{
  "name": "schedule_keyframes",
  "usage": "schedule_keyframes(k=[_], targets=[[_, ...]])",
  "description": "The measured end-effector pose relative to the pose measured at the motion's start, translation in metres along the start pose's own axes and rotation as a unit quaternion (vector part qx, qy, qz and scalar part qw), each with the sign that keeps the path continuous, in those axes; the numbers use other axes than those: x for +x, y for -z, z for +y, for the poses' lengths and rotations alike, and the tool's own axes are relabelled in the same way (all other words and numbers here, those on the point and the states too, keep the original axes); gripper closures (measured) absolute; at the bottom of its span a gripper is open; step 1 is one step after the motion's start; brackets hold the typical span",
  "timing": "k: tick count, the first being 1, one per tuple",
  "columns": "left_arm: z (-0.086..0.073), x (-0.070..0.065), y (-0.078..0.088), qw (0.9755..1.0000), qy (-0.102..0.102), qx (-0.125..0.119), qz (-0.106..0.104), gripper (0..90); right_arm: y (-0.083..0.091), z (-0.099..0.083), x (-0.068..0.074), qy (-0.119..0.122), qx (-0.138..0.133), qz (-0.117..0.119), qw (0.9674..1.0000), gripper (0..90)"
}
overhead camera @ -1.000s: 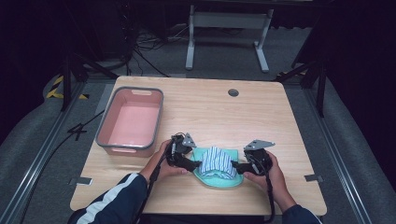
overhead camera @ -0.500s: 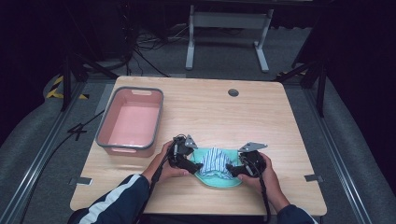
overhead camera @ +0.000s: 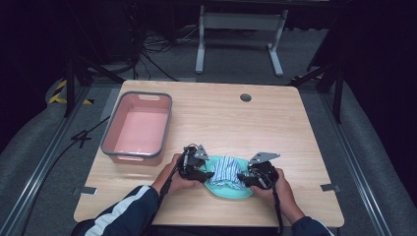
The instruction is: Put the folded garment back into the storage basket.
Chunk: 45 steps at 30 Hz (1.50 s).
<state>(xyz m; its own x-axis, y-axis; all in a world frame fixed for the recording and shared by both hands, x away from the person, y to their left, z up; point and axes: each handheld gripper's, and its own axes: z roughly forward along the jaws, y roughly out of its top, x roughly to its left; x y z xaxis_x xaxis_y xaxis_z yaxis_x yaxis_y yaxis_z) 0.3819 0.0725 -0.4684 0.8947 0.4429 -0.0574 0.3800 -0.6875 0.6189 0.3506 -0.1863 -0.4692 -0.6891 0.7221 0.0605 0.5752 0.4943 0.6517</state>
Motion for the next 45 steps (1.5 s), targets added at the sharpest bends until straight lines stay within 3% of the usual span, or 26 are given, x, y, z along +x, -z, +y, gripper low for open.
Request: schedule_keyframes(k=[3,6,14,25,35,45], targets=[[0.0,-0.002,0.0,0.9999,0.002,-0.005,-0.016,68.5,0.0,0.0,0.0,0.001,0.0,0.007,1.0,66.4],[0.0,-0.003,0.0,0.9998,-0.003,-0.003,-0.019,72.0,0.0,0.0,0.001,0.005,-0.003,0.023,0.9997,75.8],[0.001,-0.005,0.0,0.9997,-0.015,-0.001,-0.02,78.1,0.0,0.0,0.002,0.009,-0.006,0.022,0.9997,78.8],[0.005,-0.005,0.004,0.9995,-0.024,0.007,-0.017,79.9,0.003,0.0,0.0,0.002,-0.008,0.025,0.9997,80.3],[0.013,-0.003,0.013,0.9995,-0.027,-0.01,-0.016,80.2,0.015,0.008,-0.004,-0.008,-0.029,0.023,0.9993,80.4],[0.022,-0.002,0.022,0.999,-0.042,-0.011,-0.007,80.6,0.026,0.02,-0.007,-0.016,-0.049,0.022,0.9984,80.6]])
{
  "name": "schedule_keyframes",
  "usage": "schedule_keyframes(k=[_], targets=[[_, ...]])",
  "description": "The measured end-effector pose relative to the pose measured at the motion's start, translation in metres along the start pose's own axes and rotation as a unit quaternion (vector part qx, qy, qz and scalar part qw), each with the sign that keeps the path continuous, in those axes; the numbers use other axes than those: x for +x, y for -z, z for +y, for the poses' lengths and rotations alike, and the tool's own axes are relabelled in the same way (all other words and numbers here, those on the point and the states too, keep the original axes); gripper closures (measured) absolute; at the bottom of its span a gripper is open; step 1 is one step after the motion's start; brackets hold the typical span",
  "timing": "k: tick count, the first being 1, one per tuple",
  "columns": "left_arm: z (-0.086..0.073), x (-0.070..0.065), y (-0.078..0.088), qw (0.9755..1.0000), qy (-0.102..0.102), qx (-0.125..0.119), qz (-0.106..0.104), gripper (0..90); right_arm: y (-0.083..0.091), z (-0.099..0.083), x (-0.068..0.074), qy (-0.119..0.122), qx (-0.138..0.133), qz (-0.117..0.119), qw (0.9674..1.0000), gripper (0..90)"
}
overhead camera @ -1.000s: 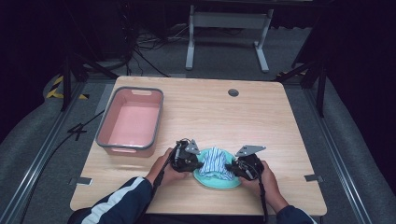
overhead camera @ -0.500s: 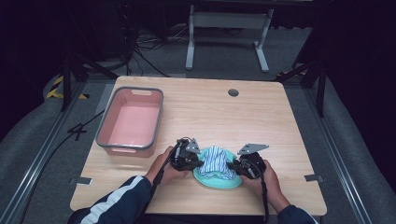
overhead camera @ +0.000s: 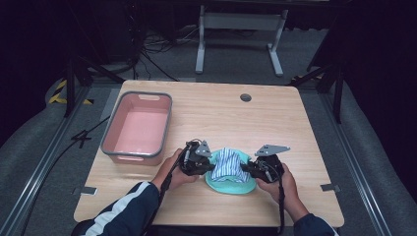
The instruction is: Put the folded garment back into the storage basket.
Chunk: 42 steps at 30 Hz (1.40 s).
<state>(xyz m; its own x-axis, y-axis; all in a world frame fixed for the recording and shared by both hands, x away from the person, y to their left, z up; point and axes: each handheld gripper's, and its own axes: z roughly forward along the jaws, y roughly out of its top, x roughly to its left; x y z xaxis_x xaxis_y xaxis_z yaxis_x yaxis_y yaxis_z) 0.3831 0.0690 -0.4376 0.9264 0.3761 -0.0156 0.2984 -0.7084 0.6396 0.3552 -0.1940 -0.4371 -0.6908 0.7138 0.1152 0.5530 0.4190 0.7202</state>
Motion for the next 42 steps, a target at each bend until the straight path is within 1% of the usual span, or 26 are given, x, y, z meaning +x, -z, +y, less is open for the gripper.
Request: schedule_keyframes(k=[2,3,4,5,7,8,11,13,16,17,21,22,26,27,30,32,33,35,36,37,39,40,41,42], targets=[[0.002,0.001,0.004,0.9999,-0.006,-0.004,0.008,80.6,0.001,0.004,0.002,-0.001,-0.001,-0.001,1.0,80.6],[0.002,0.001,0.005,0.9999,-0.005,-0.005,0.007,80.6,0.001,0.004,0.002,-0.001,-0.001,-0.001,1.0,80.6],[0.003,0.003,0.01,0.9999,-0.005,-0.008,0.012,80.6,0.001,0.007,0.003,0.0,-0.002,-0.001,1.0,80.6],[0.003,0.003,0.01,0.9999,-0.005,-0.008,0.012,80.6,0.001,0.007,0.003,0.0,-0.002,-0.001,1.0,80.6],[0.004,0.005,0.017,0.9996,-0.008,-0.014,0.024,80.6,0.002,0.01,0.004,0.003,-0.005,-0.002,1.0,80.6],[0.004,0.006,0.019,0.9995,-0.008,-0.015,0.027,80.6,0.002,0.012,0.005,0.004,-0.006,-0.003,1.0,80.6],[0.005,0.007,0.026,0.9991,-0.006,-0.025,0.034,80.7,0.003,0.02,0.007,0.006,-0.014,-0.003,0.9999,80.5],[0.006,0.008,0.033,0.9985,-0.006,-0.034,0.041,80.7,0.005,0.025,0.008,0.007,-0.019,-0.002,0.9998,80.5],[0.007,0.01,0.043,0.9976,-0.001,-0.049,0.048,80.7,0.007,0.032,0.011,0.011,-0.025,-0.001,0.9996,80.5],[0.007,0.011,0.046,0.9974,0.002,-0.054,0.048,80.7,0.007,0.035,0.012,0.01,-0.028,0.0,0.9996,80.5],[0.007,0.013,0.056,0.9963,0.001,-0.062,0.059,80.7,0.007,0.042,0.014,0.012,-0.033,0.0,0.9994,80.5],[0.007,0.013,0.06,0.9956,0.002,-0.066,0.066,80.7,0.006,0.046,0.015,0.01,-0.035,0.002,0.9993,80.5],[0.005,0.016,0.075,0.9934,0.011,-0.085,0.076,80.8,0.004,0.058,0.021,0.018,-0.039,0.005,0.9991,80.5],[0.005,0.017,0.077,0.993,0.011,-0.086,0.081,80.8,0.004,0.062,0.022,0.022,-0.042,0.006,0.9989,80.5],[0.001,0.02,0.088,0.9908,0.02,-0.096,0.093,80.8,0.005,0.074,0.027,0.027,-0.049,0.009,0.9984,80.4],[-0.001,0.022,0.094,0.9896,0.022,-0.101,0.101,80.8,0.003,0.081,0.03,0.035,-0.051,0.011,0.998,80.4],[-0.002,0.023,0.098,0.9893,0.026,-0.1,0.103,80.8,0.002,0.084,0.031,0.037,-0.051,0.012,0.998,80.4],[-0.006,0.026,0.105,0.9875,0.032,-0.107,0.111,80.9,-0.001,0.09,0.034,0.038,-0.055,0.017,0.9976,80.4],[-0.006,0.026,0.105,0.9875,0.032,-0.107,0.111,80.8,-0.001,0.09,0.034,0.038,-0.055,0.017,0.9976,80.4],[-0.007,0.027,0.108,0.9868,0.039,-0.11,0.112,80.8,-0.003,0.094,0.036,0.04,-0.058,0.021,0.9973,80.4],[-0.011,0.03,0.115,0.9849,0.047,-0.113,0.122,80.9,-0.005,0.102,0.04,0.043,-0.062,0.027,0.9967,80.4],[-0.013,0.031,0.118,0.9837,0.05,-0.118,0.126,80.8,-0.006,0.105,0.042,0.046,-0.065,0.03,0.9964,80.4],[-0.016,0.033,0.122,0.9832,0.048,-0.118,0.13,80.9,-0.007,0.109,0.044,0.048,-0.068,0.031,0.9961,80.4],[-0.018,0.034,0.126,0.9821,0.05,-0.121,0.135,80.9,-0.007,0.113,0.045,0.05,-0.071,0.034,0.9956,80.4]])
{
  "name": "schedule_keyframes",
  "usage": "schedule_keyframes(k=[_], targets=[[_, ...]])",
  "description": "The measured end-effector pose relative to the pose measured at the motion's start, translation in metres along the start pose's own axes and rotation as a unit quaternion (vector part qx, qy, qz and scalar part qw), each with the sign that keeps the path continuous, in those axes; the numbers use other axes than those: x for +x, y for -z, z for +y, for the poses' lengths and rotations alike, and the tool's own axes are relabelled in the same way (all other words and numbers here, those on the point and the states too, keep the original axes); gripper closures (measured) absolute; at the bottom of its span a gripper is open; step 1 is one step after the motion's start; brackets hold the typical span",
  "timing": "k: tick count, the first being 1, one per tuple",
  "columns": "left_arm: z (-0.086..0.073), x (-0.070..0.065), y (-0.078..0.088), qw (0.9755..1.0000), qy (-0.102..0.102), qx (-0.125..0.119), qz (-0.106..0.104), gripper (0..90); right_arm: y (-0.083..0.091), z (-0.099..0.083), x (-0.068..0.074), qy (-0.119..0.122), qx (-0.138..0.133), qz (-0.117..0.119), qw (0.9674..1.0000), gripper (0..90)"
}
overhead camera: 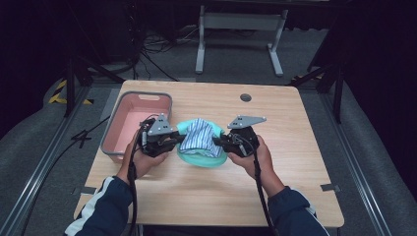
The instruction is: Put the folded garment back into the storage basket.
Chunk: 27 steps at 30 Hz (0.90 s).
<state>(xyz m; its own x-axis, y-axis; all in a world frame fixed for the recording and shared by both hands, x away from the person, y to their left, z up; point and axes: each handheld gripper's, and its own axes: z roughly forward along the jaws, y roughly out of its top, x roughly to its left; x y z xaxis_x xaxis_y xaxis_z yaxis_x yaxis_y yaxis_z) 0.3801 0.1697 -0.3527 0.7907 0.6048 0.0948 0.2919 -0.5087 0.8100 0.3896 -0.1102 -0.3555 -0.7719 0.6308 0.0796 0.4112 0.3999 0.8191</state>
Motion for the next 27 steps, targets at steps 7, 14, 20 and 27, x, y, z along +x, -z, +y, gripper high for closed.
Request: schedule_keyframes(k=[7,14,20,27], targets=[[-0.01,0.014,0.028,0.9991,0.029,-0.016,0.026,80.8,-0.014,0.029,0.013,0.023,-0.008,0.015,0.9996,80.5],[-0.022,0.033,0.056,0.9965,0.054,-0.027,0.058,80.8,-0.035,0.056,0.028,0.04,-0.016,0.039,0.9983,80.4],[-0.03,0.047,0.075,0.9934,0.064,-0.029,0.091,80.8,-0.054,0.075,0.041,0.049,-0.019,0.054,0.9972,80.4],[-0.041,0.067,0.093,0.9886,0.074,-0.03,0.128,80.8,-0.082,0.096,0.061,0.051,-0.02,0.066,0.9963,80.4]])
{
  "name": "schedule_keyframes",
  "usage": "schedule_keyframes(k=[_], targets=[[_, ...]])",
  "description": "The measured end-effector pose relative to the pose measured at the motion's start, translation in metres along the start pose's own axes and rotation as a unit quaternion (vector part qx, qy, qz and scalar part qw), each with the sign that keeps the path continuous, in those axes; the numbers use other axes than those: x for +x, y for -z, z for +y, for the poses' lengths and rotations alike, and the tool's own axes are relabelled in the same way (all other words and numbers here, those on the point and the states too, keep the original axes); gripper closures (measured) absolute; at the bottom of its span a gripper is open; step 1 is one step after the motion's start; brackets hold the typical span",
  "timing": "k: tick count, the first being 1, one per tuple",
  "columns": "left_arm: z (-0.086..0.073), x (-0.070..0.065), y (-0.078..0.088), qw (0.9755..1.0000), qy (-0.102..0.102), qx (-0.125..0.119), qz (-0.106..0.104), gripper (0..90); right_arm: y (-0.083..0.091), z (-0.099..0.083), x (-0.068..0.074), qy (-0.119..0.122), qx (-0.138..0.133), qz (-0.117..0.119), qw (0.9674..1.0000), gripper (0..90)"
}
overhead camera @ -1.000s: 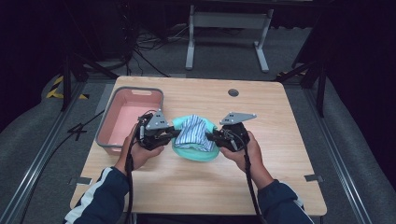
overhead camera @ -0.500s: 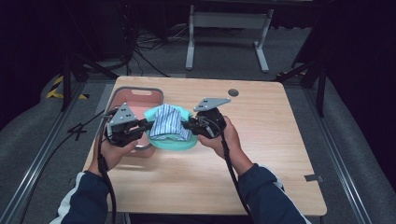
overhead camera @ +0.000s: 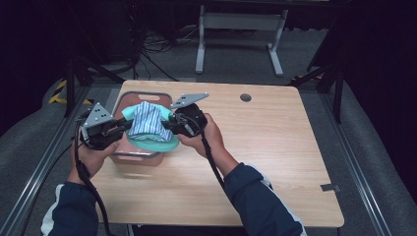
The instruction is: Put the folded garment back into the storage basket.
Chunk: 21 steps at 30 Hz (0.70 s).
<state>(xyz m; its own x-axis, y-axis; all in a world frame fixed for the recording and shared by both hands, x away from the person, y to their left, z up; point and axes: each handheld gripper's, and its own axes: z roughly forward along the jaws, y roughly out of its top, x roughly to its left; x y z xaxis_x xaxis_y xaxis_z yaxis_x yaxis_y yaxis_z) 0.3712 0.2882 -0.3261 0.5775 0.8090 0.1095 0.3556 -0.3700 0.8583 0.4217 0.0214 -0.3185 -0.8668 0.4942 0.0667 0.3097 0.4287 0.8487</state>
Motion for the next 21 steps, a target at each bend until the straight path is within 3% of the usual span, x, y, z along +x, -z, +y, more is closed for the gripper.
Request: schedule_keyframes(k=[3,7,18,21], targets=[[-0.003,0.008,0.003,0.9999,0.011,-0.004,0.008,80.9,-0.011,0.005,0.003,-0.001,0.004,0.003,1.0,80.4],[-0.006,0.017,0.003,0.9998,0.006,0.004,0.02,80.8,-0.024,0.009,0.005,0.006,0.008,0.006,0.9999,80.4],[-0.02,0.03,-0.002,0.9988,0.022,0.026,0.035,80.9,-0.06,0.009,0.003,-0.014,0.025,0.01,0.9995,80.3],[-0.022,0.031,-0.006,0.9985,0.013,0.036,0.039,80.9,-0.067,0.007,0.002,-0.016,0.029,0.012,0.9994,80.3]])
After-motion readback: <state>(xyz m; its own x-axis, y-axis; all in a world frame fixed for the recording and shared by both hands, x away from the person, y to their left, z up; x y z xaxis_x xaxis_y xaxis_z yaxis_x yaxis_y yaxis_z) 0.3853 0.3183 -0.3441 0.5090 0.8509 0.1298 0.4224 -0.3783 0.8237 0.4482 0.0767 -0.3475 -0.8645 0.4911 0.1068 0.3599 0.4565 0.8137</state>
